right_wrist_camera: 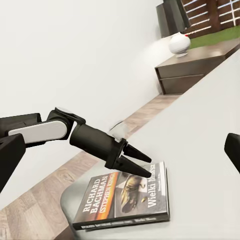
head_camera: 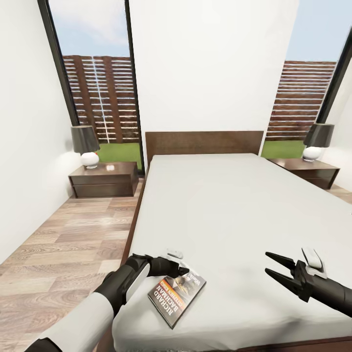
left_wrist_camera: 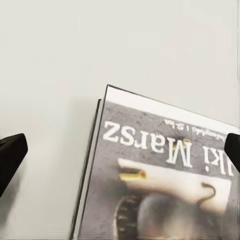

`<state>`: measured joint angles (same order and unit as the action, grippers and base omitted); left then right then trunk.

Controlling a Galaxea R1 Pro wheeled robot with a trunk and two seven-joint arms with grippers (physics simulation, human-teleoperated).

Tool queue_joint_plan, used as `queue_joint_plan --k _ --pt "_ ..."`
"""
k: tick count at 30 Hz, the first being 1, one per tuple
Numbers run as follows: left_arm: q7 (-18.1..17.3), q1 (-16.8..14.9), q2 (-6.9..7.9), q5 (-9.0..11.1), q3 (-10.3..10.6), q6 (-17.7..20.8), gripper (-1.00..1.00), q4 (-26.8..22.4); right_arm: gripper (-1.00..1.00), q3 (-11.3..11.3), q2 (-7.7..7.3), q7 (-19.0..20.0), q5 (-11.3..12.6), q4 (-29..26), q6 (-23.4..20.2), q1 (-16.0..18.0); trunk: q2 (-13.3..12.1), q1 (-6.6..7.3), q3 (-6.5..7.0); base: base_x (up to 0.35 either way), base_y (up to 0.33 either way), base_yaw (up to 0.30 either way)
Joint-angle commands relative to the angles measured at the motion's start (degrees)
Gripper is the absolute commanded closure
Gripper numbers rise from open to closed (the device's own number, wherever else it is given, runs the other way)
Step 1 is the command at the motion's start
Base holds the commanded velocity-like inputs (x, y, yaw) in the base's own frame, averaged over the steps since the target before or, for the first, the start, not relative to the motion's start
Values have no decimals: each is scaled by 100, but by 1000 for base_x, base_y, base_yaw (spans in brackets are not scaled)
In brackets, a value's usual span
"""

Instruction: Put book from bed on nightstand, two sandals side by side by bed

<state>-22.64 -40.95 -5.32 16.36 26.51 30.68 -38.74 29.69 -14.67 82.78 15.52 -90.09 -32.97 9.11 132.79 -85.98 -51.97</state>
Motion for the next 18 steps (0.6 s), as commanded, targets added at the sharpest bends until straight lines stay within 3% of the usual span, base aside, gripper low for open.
queue_joint_plan --k 1,18 --pt "23 -1 2 -6 12 70 -100 121 -100 2 -1 13 13 0 -60 3 2 1 -7 -114 0 0" --pt "22 -1 4 -10 12 61 -100 119 -100 2 -1 10 13 0 -60 3 2 1 -7 -35 0 0"
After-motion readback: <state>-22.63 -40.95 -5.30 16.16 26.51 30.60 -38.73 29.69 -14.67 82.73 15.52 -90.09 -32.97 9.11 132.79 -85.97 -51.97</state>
